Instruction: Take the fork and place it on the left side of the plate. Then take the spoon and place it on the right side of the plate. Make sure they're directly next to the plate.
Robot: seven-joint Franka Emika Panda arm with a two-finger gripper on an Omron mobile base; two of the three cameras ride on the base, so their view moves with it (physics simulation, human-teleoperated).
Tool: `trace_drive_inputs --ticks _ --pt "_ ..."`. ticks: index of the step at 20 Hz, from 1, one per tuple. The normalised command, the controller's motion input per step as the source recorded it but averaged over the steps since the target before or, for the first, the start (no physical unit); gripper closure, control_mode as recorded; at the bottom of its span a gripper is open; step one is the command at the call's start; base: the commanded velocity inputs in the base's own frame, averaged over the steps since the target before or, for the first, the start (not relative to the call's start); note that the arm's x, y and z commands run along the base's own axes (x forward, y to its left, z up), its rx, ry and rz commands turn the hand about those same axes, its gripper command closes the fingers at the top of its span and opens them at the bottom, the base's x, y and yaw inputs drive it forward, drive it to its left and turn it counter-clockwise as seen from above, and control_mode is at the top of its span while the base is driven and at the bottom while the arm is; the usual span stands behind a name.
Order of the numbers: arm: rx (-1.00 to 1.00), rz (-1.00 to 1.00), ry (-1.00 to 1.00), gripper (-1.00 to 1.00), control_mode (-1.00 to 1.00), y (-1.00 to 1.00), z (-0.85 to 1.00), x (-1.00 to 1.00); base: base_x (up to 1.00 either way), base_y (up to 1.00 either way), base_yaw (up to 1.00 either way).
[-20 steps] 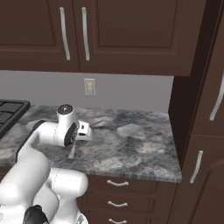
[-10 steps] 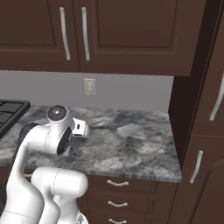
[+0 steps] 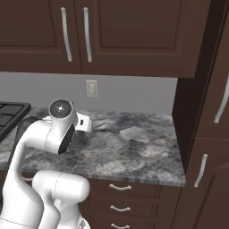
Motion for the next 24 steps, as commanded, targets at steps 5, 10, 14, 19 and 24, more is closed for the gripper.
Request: trace_drive_inputs --ticks 5,10,14,19,24 --pt "0.03 0.00 -0.05 1.00 -1.00 0.00 0.29 0.00 0.00 0.00 0.00" --pt "0.00 0.00 -0.10 1.00 -1.00 0.00 0.28 -0.10 0.00 0.00 0.00" --pt "0.00 0.00 -0.15 1.00 -1.00 0.00 0.40 -0.22 0.00 0.00 0.00" --pt "0.00 0.00 -0.11 1.00 -1.00 0.08 0.37 -0.22 0.00 0.00 0.00" --pt "0.00 0.00 -0.10 1.00 1.00 0.09 0.36 -0.24 -0.07 0.02 0.00"
